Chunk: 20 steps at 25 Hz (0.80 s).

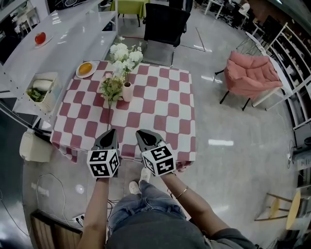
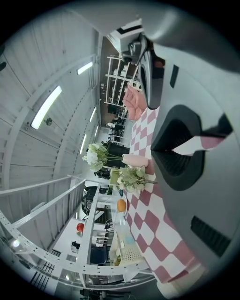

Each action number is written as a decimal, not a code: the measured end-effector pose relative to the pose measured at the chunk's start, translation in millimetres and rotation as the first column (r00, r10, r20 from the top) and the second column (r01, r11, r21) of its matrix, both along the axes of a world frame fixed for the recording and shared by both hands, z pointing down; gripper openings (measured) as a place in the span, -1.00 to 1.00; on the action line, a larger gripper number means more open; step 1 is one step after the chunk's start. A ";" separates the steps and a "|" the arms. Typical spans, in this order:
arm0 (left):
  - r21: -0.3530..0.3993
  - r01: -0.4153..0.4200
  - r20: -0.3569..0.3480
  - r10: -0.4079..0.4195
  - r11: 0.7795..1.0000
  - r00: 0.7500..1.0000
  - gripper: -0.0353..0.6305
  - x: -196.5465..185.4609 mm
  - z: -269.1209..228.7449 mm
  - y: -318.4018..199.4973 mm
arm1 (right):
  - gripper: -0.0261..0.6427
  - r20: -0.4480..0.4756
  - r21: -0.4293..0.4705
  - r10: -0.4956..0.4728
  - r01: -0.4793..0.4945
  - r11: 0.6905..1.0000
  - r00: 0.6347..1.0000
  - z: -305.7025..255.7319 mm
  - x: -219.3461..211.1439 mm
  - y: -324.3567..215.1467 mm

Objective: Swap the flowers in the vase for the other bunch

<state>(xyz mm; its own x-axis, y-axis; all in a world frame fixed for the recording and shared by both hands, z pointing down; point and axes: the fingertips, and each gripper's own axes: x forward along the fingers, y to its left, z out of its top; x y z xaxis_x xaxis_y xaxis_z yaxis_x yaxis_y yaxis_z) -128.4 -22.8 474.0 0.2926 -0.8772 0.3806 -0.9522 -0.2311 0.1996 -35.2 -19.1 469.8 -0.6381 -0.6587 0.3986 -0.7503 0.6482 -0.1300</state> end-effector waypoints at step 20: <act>0.014 0.011 -0.013 -0.010 1.000 1.000 -0.84 -5.7 -3.9 73.8 | -0.89 0.042 0.062 0.045 -0.048 0.997 0.998 -16.9 13.0 71.9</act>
<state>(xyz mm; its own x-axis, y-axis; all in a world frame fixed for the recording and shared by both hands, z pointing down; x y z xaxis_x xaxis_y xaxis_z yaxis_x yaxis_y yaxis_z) -134.1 51.1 470.1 0.2884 -0.8854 0.3646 -0.9519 -0.2239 0.2092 -22.2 52.8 452.8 -0.6210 -0.7111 0.3296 -0.7748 0.6206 -0.1208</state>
